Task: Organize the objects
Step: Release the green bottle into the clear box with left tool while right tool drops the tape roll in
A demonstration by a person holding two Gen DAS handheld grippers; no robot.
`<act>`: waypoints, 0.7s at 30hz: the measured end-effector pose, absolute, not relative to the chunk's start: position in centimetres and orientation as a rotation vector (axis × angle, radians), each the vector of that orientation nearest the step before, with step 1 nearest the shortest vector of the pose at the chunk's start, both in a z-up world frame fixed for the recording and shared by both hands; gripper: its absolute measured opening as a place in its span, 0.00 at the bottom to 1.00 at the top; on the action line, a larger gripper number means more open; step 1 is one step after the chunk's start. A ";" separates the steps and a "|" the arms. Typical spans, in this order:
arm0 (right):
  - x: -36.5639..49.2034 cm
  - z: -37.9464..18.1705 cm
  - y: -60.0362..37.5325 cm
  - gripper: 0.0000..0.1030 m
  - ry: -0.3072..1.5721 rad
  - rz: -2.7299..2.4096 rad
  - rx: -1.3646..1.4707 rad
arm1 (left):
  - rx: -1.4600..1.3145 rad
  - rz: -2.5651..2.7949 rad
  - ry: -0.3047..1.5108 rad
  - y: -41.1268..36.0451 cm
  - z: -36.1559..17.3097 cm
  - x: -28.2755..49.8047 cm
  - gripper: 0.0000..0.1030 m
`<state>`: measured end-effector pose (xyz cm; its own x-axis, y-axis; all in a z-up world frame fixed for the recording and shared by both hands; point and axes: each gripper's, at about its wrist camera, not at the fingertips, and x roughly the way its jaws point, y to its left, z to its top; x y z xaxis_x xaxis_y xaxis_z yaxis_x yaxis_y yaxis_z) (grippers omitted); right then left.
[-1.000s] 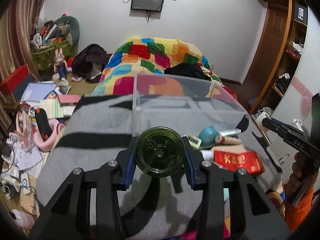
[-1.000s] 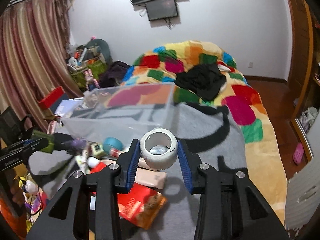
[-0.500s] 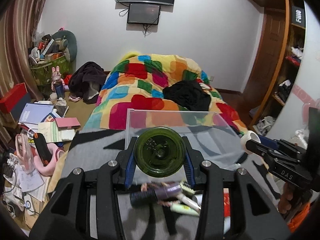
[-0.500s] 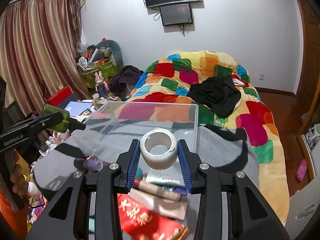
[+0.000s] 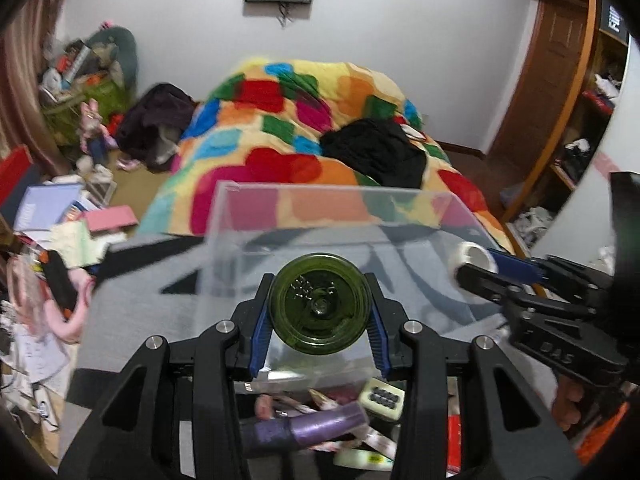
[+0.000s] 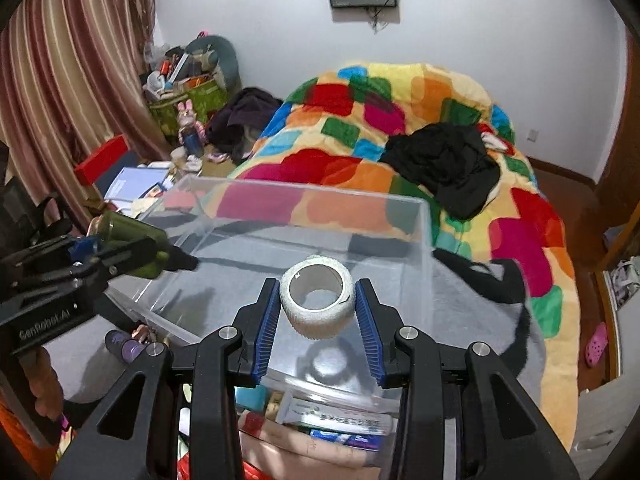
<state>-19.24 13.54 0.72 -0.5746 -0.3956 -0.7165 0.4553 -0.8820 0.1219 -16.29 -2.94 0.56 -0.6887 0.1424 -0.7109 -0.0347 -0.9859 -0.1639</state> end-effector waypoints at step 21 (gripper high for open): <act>-14.2 2.7 15.1 0.55 0.137 -2.447 0.959 | -1.146 2.782 -0.109 -2.7 1.9 -11.1 0.69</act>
<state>-14.24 15.14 2.68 -0.6238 -0.4184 -0.6601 0.4896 -0.8676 0.0872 -11.13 -2.65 1.86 -0.7031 0.1479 -0.6956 -0.0933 -0.9889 -0.1160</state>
